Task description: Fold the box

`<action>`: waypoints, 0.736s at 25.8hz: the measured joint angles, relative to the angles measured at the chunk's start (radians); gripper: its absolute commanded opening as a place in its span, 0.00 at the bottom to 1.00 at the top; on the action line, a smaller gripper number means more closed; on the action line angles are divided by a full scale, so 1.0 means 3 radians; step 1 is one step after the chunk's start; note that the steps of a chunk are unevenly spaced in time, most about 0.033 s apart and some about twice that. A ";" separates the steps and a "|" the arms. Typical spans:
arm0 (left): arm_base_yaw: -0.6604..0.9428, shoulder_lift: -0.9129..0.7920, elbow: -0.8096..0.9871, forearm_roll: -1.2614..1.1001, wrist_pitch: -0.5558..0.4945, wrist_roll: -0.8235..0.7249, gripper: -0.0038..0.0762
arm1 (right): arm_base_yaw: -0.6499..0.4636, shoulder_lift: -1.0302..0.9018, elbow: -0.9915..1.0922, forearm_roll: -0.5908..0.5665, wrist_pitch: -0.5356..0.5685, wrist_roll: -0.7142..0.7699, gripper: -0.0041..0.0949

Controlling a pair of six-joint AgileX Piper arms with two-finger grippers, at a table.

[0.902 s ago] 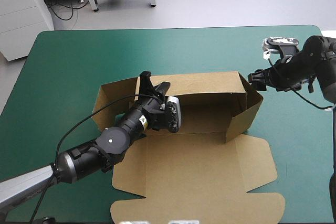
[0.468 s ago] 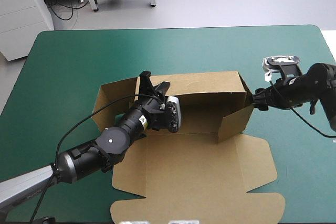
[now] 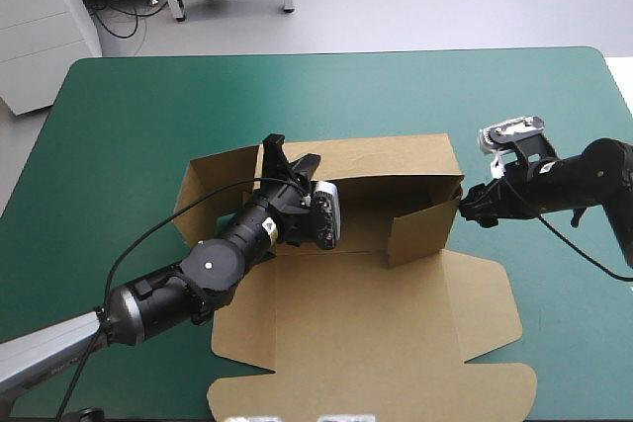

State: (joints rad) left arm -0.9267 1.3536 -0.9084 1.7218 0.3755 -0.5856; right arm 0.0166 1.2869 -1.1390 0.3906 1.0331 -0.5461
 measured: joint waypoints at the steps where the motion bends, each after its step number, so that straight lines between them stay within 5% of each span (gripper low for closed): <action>1: 0.0000 0.0000 0.0000 0.0000 0.0000 0.0000 0.01 | 0.0000 -0.0001 0.0000 0.0008 0.0032 -0.0031 0.73; 19: 0.0000 0.0000 0.0000 0.0000 -0.0014 0.0000 0.01 | -0.0001 -0.0011 0.0000 0.0737 0.0200 -0.0722 0.73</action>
State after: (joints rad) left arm -0.9267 1.3536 -0.9084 1.7218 0.3713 -0.5856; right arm 0.0162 1.2837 -1.1390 0.6117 1.0932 -0.7627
